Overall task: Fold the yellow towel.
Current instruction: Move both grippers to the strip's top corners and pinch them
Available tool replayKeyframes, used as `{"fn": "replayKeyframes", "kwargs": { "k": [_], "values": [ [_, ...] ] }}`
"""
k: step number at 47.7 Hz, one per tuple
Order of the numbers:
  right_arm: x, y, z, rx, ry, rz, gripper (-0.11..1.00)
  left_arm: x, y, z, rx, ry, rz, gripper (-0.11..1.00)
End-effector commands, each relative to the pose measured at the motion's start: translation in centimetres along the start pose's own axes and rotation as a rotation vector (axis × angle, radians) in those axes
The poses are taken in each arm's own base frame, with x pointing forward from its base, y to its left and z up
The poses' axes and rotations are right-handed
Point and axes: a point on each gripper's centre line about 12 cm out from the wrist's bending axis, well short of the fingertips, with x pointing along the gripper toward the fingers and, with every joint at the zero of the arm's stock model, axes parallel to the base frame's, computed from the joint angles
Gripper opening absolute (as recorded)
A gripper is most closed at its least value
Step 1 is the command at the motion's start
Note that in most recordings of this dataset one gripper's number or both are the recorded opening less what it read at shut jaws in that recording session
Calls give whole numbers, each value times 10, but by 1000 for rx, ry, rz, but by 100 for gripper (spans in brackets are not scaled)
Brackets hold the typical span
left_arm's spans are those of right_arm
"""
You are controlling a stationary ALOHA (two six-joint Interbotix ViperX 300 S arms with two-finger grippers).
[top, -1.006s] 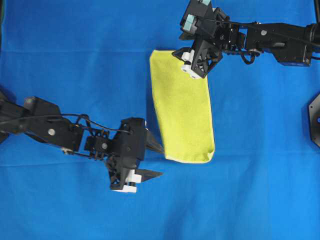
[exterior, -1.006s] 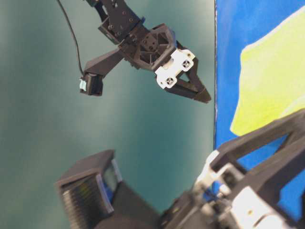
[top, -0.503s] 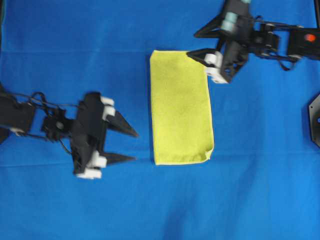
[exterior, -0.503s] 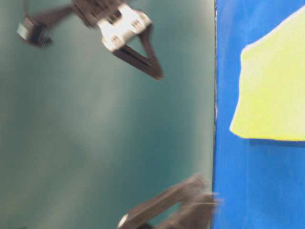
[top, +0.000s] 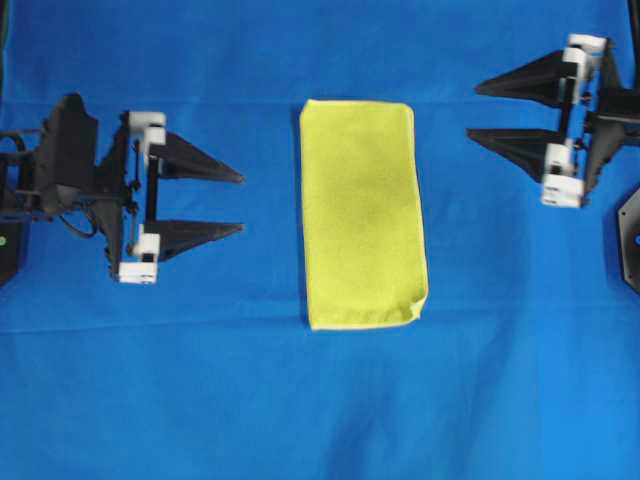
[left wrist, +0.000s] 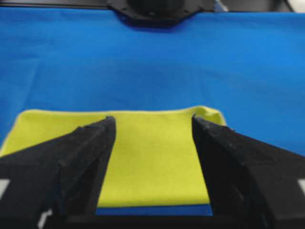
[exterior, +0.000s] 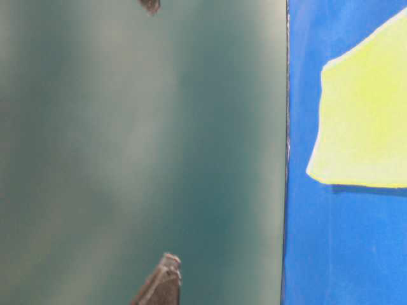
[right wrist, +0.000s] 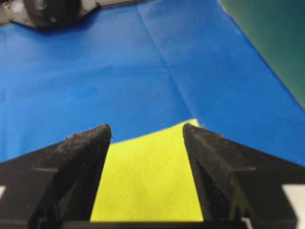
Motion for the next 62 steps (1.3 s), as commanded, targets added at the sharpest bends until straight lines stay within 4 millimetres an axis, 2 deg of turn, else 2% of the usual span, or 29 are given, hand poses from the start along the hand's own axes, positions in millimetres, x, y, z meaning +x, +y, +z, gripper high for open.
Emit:
{"fn": "replayKeyframes", "kwargs": {
  "k": [1, 27, 35, 41, 47, 53, 62],
  "values": [
    [-6, 2, -1, 3, -45, 17, 64, -3, 2, 9, -3, -45, 5, 62],
    [-7, 2, 0, 3, -54, 19, 64, -1, 2, 9, -9, -42, 5, 62],
    [1, 1, 6, 2, -17, 3, 64, 5, 7, 13, -16, -45, 24, 62],
    [16, -7, 7, -1, 71, -42, 64, 21, 24, 14, -23, -16, 76, 62],
    [39, -25, -5, 14, 181, -106, 64, 44, 45, 7, -39, 65, 133, 62],
    [64, -41, -22, 28, 285, -153, 64, 66, 69, -12, -60, 163, 191, 62],
    [96, -68, -55, 48, 446, -216, 64, 86, 104, -45, -86, 251, 269, 62]
  ]
}}
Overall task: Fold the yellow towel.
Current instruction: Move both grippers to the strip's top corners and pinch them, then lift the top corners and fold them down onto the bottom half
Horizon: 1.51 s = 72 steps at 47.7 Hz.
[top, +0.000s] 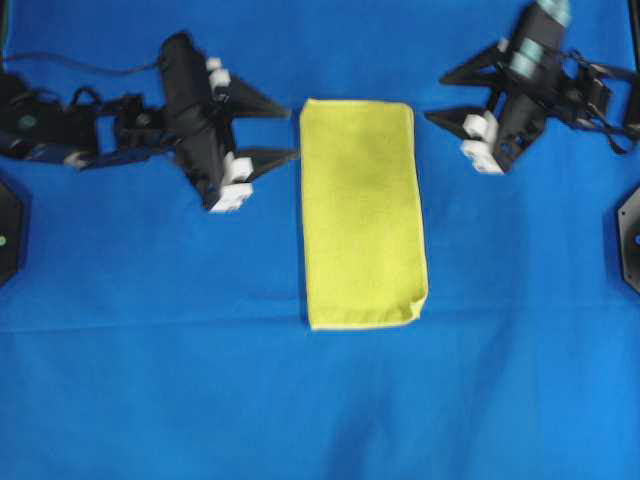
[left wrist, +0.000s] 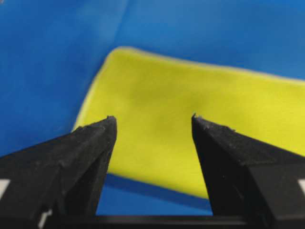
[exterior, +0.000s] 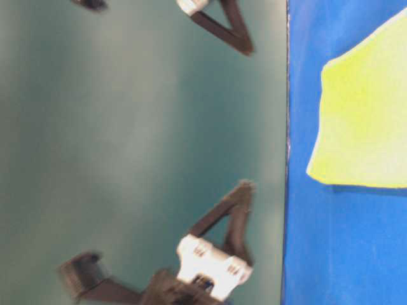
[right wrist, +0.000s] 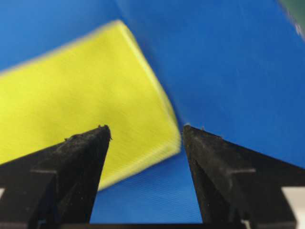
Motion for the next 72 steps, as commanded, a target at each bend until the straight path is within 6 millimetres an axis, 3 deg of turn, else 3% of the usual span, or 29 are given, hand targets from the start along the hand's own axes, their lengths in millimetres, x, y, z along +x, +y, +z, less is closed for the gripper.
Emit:
{"fn": "replayKeyframes", "kwargs": {
  "k": [1, 14, 28, 33, 37, 43, 46, 59, 72],
  "values": [
    [18, -8, 3, 2, 29, -19, 64, 14, 15, 0, -14, 4, 35, 62],
    [61, -14, -10, -15, 126, -28, 64, 49, 40, -34, -43, 88, 90, 62],
    [83, -17, -23, -7, 176, -27, 64, 71, 53, -55, -58, 136, 116, 61],
    [86, -18, -25, -6, 183, -28, 62, 76, 59, -62, -65, 157, 128, 57],
    [86, -18, -25, -7, 185, -28, 50, 81, 60, -68, -58, 173, 127, 41],
    [85, -18, -28, -7, 195, -30, 13, 86, 59, -73, -48, 189, 123, 11],
    [85, -18, -29, -7, 198, -30, 5, 87, 59, -72, -45, 191, 123, 2],
    [84, -22, -24, 9, 183, -39, 5, 81, 65, -62, -8, 184, 131, 2],
    [77, -51, -12, 60, 144, -100, 5, 77, 98, -40, 54, 157, 190, 2]
  ]
}}
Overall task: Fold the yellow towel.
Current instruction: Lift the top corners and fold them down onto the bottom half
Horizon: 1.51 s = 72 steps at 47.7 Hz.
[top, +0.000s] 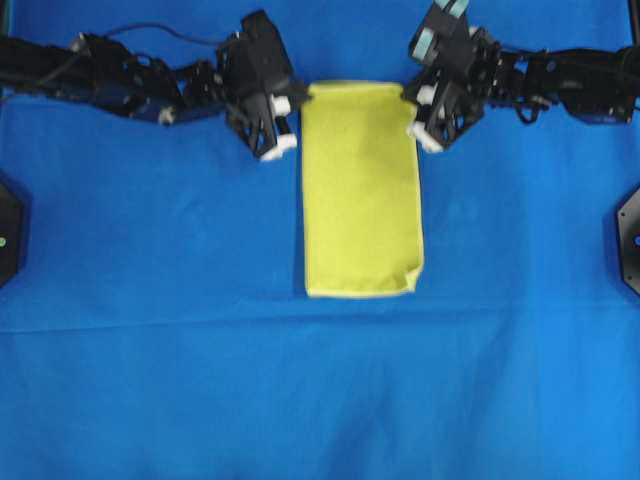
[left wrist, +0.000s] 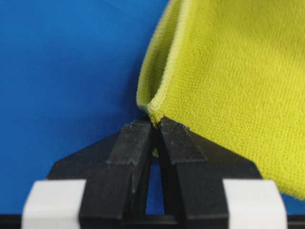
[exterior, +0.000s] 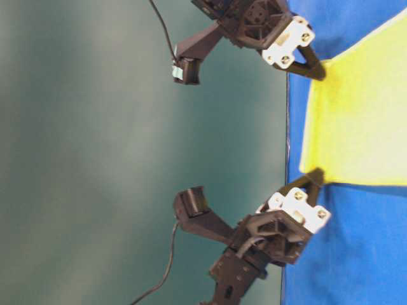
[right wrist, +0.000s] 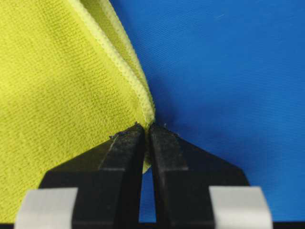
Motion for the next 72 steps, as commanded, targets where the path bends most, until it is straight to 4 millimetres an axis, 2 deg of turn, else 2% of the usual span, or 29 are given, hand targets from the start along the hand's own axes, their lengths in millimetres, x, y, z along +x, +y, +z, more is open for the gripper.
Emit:
{"fn": "replayKeyframes", "kwargs": {
  "k": [1, 11, 20, 23, 30, 35, 40, 46, 58, 63, 72],
  "values": [
    [-9, -13, 15, 23, -48, -25, 5, -6, 18, 20, -4, -51, 36, 2],
    [-19, -17, 27, 29, -91, -35, 5, -12, 26, 41, 25, -91, 53, 2],
    [-26, -17, 30, 29, -109, -35, 5, -16, 23, 41, 29, -91, 46, 2],
    [-30, -16, 32, 32, -114, -36, 5, -20, 18, 43, 34, -94, 38, 2],
    [-50, -7, 41, 12, -124, -35, 5, -40, 4, 61, 62, -129, 10, 2],
    [-72, 9, 49, -19, -141, -18, 5, -61, -12, 74, 84, -158, -21, 2],
    [-88, 27, 50, -55, -148, 10, 5, -78, -33, 77, 110, -165, -67, 2],
    [-99, 51, 40, -107, -130, 55, 5, -92, -62, 71, 152, -152, -134, 2],
    [-103, 95, 15, -174, -72, 154, 5, -103, -114, 48, 224, -109, -253, 2],
    [-101, 111, 3, -189, -41, 190, 5, -100, -125, 32, 237, -73, -280, 2],
    [-85, 124, -18, -189, 21, 217, 5, -80, -137, 3, 237, -17, -298, 2]
  ]
}}
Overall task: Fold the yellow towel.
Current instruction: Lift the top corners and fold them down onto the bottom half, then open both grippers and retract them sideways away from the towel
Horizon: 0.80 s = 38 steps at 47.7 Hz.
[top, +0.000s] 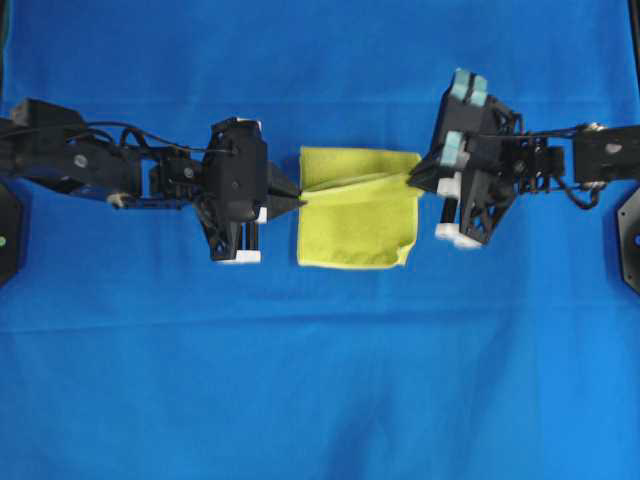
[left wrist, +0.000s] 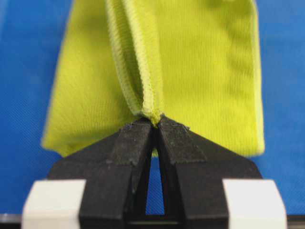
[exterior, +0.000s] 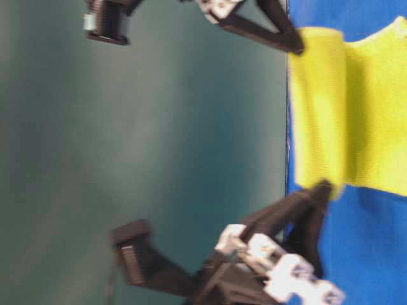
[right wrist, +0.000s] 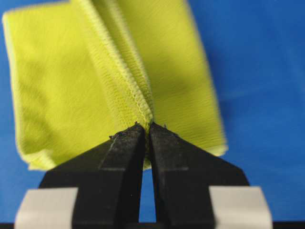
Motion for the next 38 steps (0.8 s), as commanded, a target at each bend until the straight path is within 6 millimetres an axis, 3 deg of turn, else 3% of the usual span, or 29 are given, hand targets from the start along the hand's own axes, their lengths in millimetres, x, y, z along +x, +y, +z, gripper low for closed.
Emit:
{"fn": "replayKeyframes", "kwargs": {
  "k": [1, 7, 15, 30, 33, 38],
  "values": [
    [6, 4, -3, 4, 10, 12, 5, 7, -7, -4, 6, -8, -11, 2],
    [15, 11, -9, -2, 26, 29, 5, 18, -17, -9, 9, -24, -26, 2],
    [16, 17, -9, -9, 14, 50, 5, 18, -28, -5, 23, -45, -48, 2],
    [21, 24, -9, -19, 4, 70, 6, 20, -18, -3, 5, -50, -26, 3],
    [21, 28, -7, -27, -1, 81, 21, 20, -17, -2, 4, -53, -25, 7],
    [20, 35, -8, -45, -1, 94, 53, 20, -17, 2, 4, -59, -24, 34]
  ]
}}
